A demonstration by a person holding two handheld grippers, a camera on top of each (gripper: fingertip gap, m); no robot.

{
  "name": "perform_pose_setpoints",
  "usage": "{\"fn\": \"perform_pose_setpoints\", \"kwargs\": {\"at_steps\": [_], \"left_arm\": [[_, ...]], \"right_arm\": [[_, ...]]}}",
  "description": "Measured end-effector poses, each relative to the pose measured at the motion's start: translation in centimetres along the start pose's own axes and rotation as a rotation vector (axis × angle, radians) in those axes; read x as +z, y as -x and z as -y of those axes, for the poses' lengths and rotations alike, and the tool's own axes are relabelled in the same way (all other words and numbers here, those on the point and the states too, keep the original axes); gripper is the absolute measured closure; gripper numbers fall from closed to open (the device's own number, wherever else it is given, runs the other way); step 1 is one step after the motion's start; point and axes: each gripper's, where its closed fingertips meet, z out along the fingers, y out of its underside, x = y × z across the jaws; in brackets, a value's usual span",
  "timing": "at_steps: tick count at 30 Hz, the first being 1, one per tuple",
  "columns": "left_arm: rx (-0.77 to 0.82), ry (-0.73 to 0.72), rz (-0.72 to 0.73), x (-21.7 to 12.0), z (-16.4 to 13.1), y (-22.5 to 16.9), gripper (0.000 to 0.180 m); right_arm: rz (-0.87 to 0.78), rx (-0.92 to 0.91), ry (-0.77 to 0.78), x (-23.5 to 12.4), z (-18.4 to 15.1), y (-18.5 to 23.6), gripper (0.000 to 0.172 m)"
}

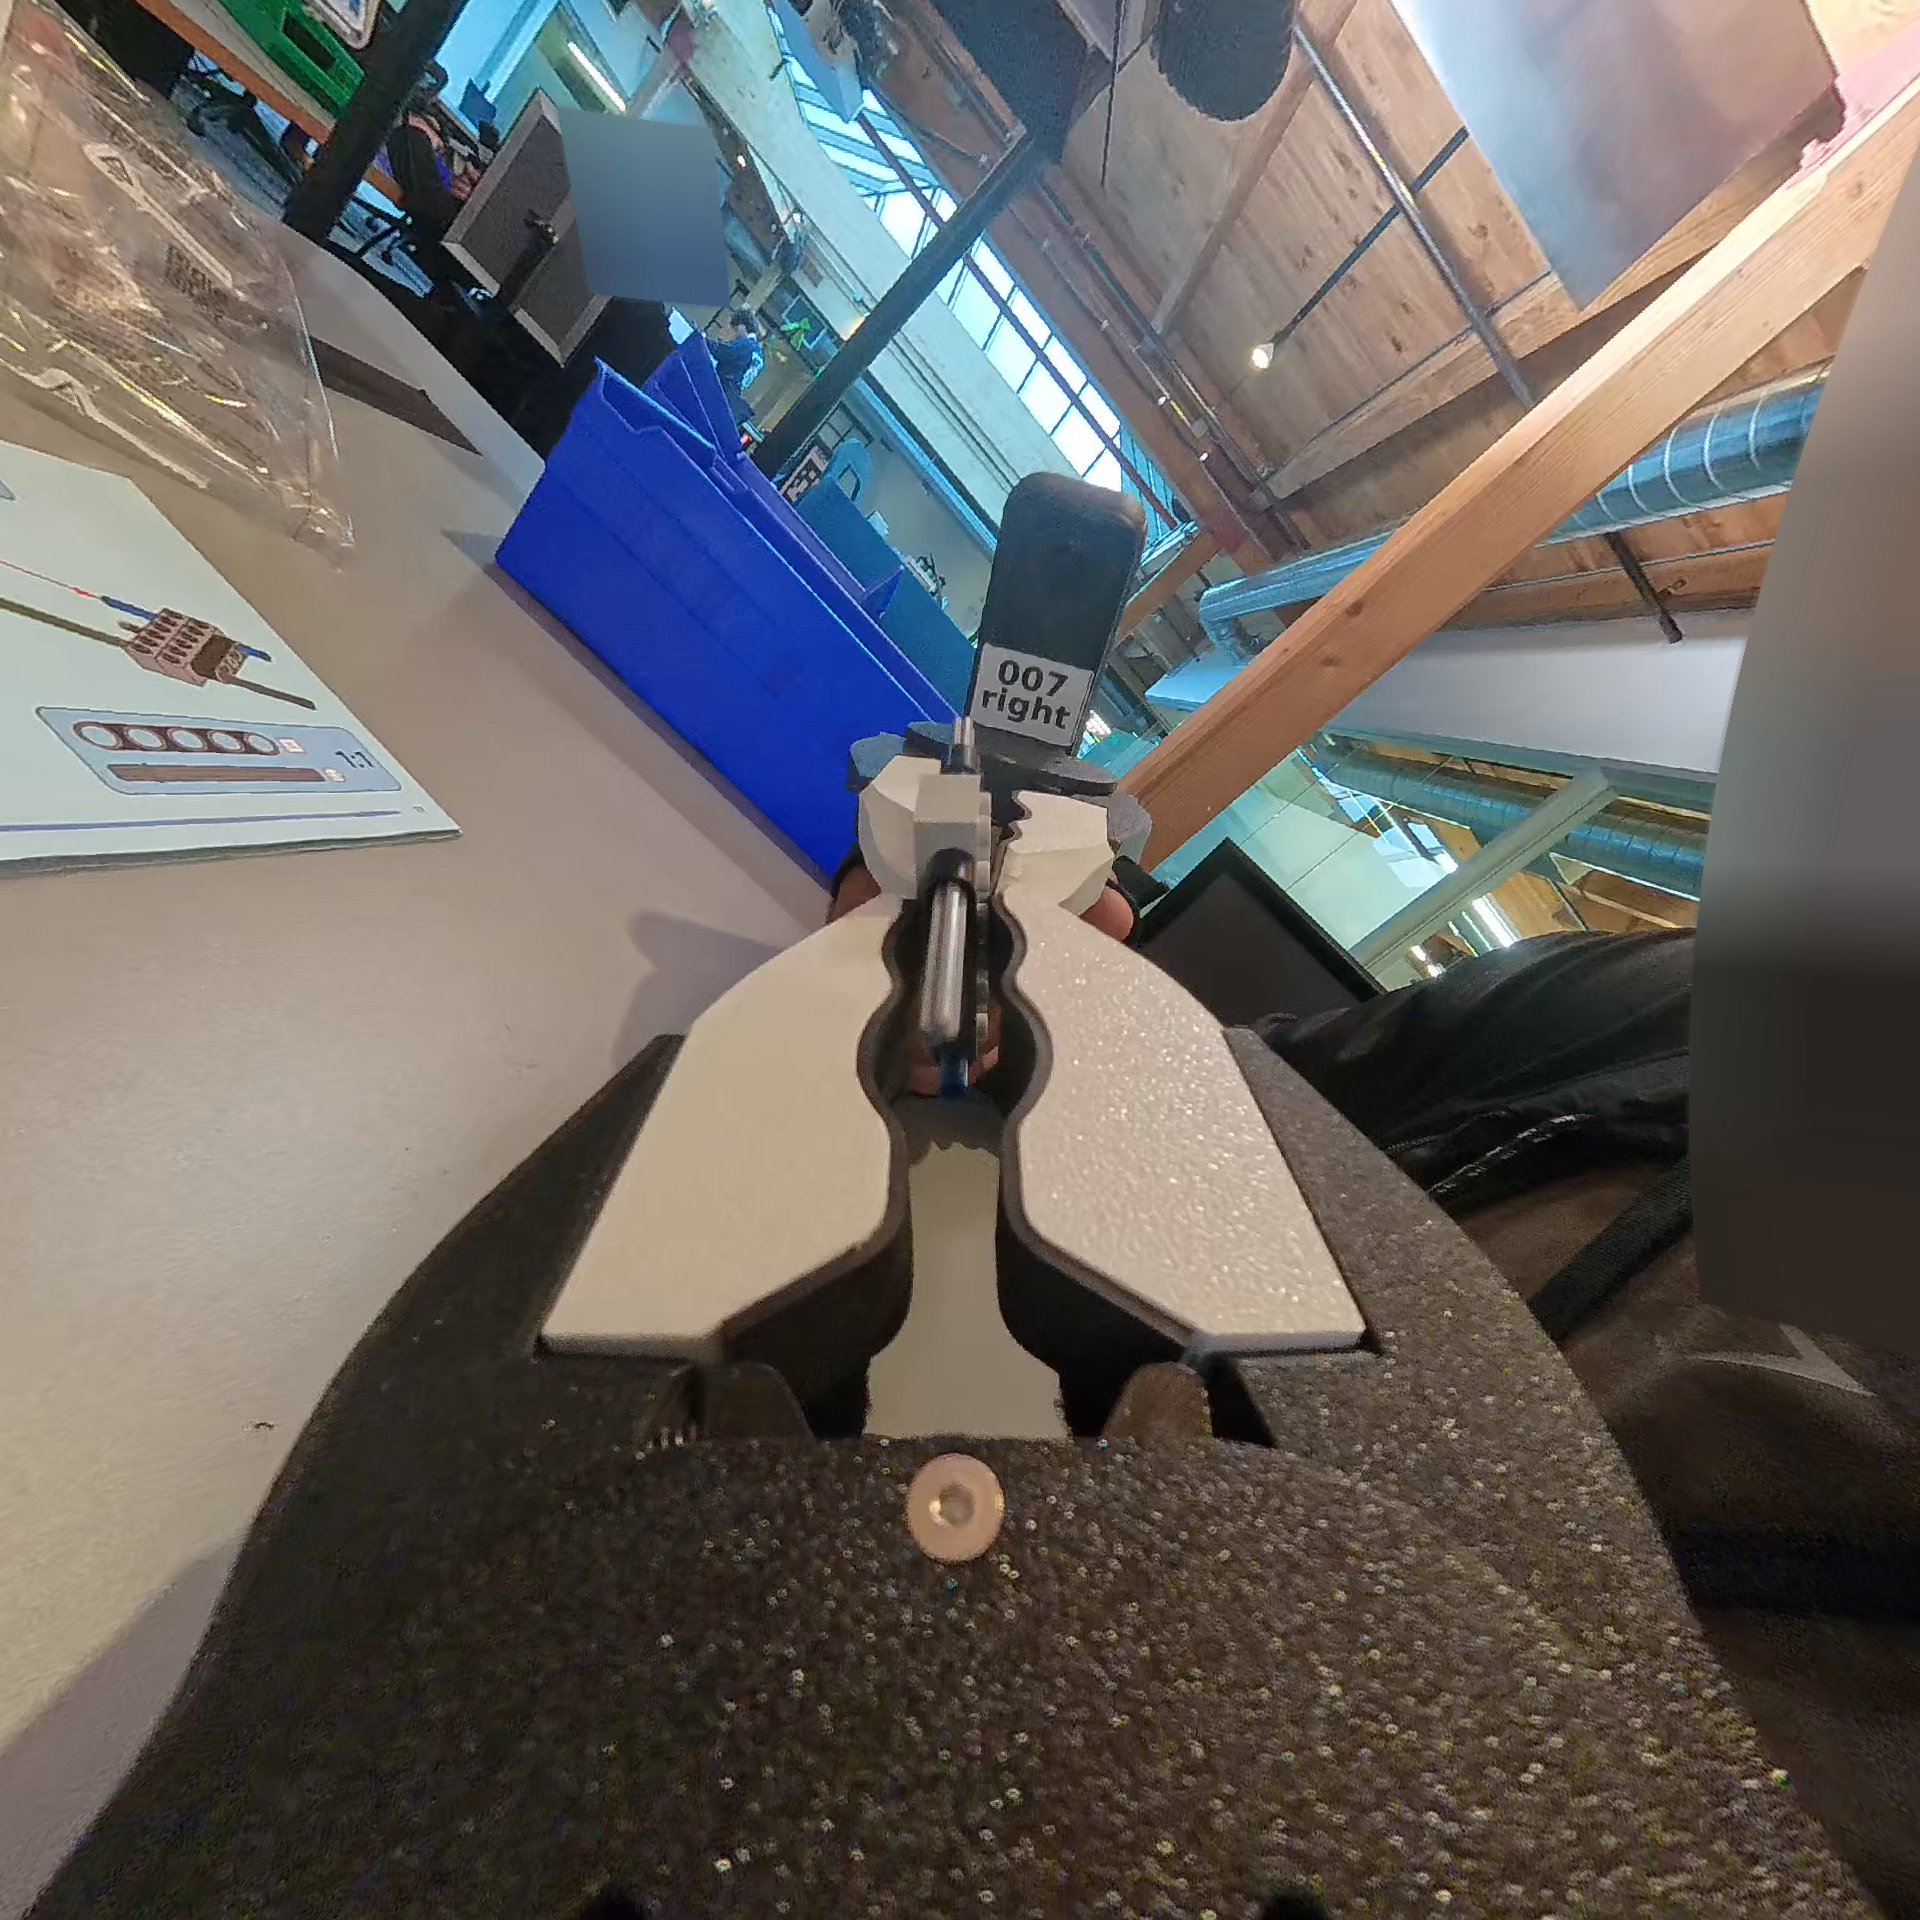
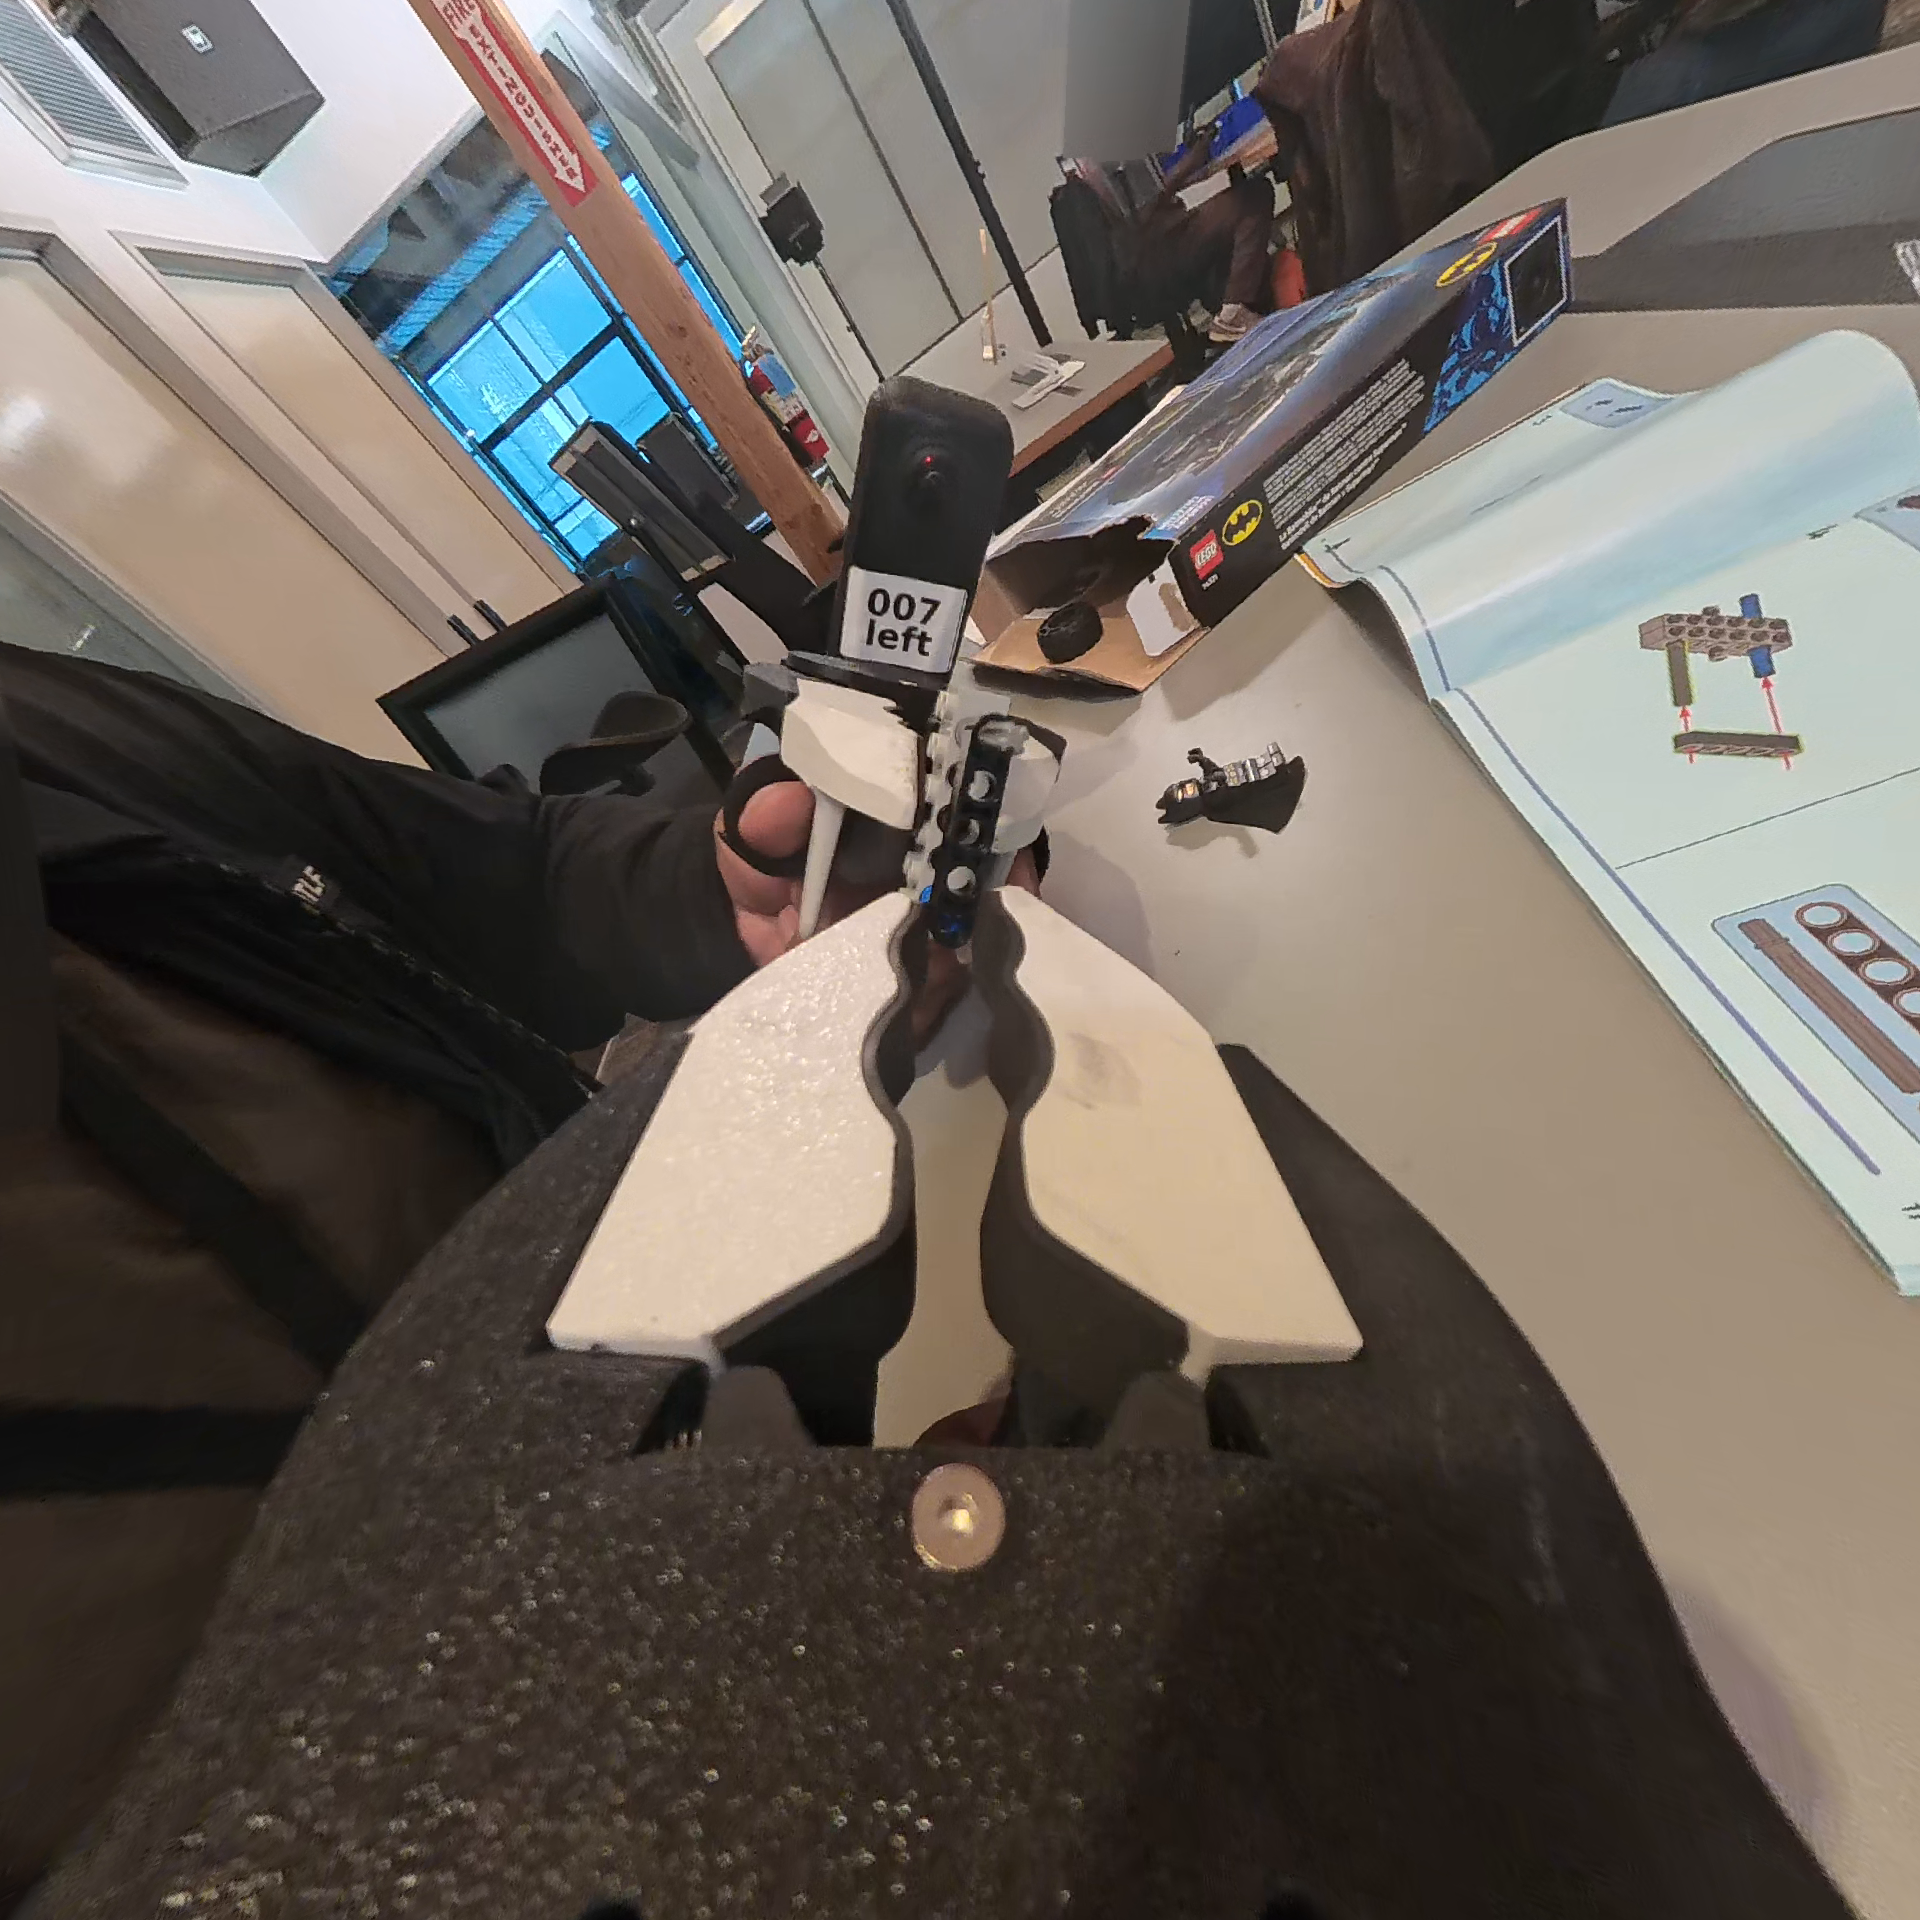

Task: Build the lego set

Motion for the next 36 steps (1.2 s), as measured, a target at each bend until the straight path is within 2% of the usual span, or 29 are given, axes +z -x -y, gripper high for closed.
{"fn": "perform_pose_setpoints", "kwargs": {"at_steps": [4, 8, 11, 18, 24, 27, 30, 36], "left_arm": [[0.007, 0.025, 0.017, 0.1, -0.2, 0.2, 0.168], [0.006, 0.132, -0.004, 0.9, -2.1, -0.2, 0.167], [0.031, 0.153, 0.003, 0.9, -2.4, -0.3, 0.168], [0.018, 0.175, -0.001, 0.8, -2.5, -0.1, 0.168], [-0.001, 0.15, -0.065, 0.8, -2.2, -0.8, 0.168], [0.008, 0.117, -0.102, 0.8, -1.9, -1.3, 0.168], [-0.008, 0.034, -0.131, 0.5, -0.8, -1.5, 0.168], [-0.077, -0.252, -0.142, -0.8, 2.4, -0.8, 0.168]], "right_arm": [[0.002, 0.009, -0.019, 0.0, 0.2, 0.0, 0.164], [0.024, 0.017, -0.011, 0.4, -0.2, 0.3, 0.164], [0.03, 0.02, -0.008, 0.5, -0.3, 0.4, 0.164], [0.028, 0.026, 0.008, 0.5, -0.5, 0.3, 0.164], [0.058, 0.034, 0.0, 0.5, -0.3, 0.8, 0.163], [0.05, 0.015, -0.023, 0.5, 0.1, 1.0, 0.158], [0.04, 0.011, -0.051, 0.3, 0.7, 1.0, 0.141], [-0.024, 0.048, -0.072, 1.4, 0.4, 0.6, 0.146]]}}
